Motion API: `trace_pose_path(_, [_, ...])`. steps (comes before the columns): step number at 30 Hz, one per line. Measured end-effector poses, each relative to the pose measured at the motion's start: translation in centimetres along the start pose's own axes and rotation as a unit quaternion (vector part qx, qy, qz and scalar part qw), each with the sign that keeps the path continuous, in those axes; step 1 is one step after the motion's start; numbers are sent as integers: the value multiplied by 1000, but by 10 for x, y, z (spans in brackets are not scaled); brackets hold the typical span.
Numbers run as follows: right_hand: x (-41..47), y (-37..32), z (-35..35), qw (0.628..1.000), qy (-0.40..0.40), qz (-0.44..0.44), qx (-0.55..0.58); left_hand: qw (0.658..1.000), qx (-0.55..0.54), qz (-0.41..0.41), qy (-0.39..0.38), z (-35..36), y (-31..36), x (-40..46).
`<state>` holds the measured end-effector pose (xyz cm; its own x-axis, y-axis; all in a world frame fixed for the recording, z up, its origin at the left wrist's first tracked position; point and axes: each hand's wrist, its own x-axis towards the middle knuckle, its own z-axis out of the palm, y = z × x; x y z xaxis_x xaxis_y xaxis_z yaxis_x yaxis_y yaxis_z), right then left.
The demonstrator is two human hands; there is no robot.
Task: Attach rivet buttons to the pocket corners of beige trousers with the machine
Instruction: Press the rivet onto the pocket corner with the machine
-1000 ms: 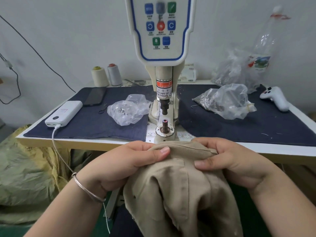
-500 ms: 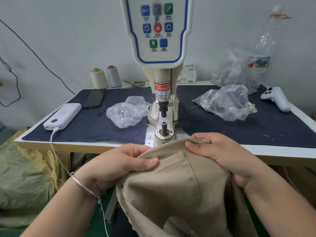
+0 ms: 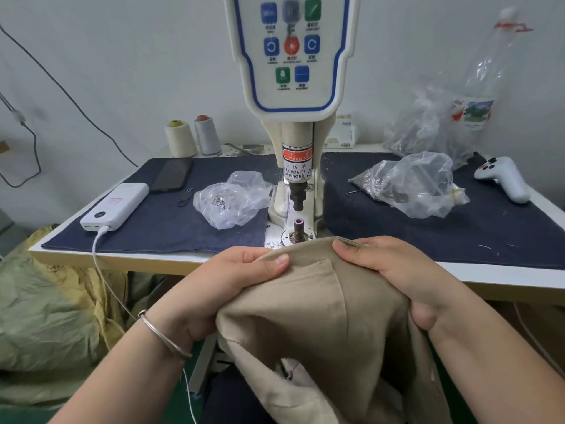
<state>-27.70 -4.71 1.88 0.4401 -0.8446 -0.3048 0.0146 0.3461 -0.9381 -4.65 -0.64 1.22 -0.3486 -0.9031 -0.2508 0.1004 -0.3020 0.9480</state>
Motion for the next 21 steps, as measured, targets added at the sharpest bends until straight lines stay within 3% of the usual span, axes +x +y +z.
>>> trace_pose_path(5, [24, -8, -5, 996, -36, 66, 51, 991, 76, -17, 109, -12, 4, 12])
trace_pose_path(14, [81, -23, -10, 998, 26, 13, -47, 962, 188, -28, 194, -40, 19, 55])
trace_pose_path(17, [91, -23, -12, 999, 14, 2, -42, 958, 212, -27, 190, -47, 24, 65])
trace_pose_path(21, [96, -19, -20, 998, -16, -6, -64, 970, 203, -21, 131, -52, 27, 68])
